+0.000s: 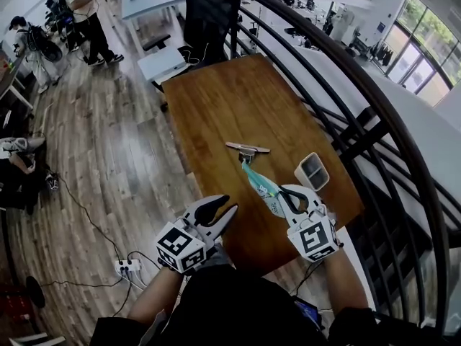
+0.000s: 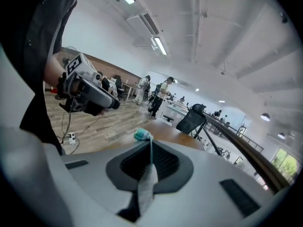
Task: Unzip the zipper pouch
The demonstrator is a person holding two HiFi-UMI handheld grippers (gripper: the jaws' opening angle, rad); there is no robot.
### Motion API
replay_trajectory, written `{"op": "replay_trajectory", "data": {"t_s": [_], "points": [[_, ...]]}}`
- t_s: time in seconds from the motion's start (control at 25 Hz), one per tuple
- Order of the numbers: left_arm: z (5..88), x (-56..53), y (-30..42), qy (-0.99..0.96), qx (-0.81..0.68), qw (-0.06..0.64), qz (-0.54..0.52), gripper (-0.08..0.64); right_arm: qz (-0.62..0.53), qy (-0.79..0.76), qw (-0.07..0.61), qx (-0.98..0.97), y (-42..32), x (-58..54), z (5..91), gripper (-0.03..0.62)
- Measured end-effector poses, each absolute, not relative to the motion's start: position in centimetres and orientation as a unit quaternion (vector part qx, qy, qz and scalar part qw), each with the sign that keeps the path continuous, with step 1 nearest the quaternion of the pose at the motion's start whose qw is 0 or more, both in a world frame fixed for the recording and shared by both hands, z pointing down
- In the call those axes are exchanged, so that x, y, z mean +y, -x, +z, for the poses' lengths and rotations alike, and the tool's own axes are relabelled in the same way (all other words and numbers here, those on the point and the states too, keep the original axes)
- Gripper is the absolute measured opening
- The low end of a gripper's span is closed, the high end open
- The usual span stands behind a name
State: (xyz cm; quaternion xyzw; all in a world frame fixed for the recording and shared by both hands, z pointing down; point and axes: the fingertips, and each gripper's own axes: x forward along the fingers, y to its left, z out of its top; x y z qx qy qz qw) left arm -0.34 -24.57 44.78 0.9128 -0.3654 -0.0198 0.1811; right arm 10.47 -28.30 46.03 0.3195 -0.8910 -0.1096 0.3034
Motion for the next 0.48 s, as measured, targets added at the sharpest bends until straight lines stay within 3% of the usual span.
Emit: {"op": "replay_trajectory", "data": {"t_s": [0.48], "points": [[46.7, -23.2, -0.6, -0.918, -0.344, 0.196, 0.022, 0.112, -0.096, -0.283, 0.285, -0.911, -7.7, -24.7, 47.7, 0.002]]}}
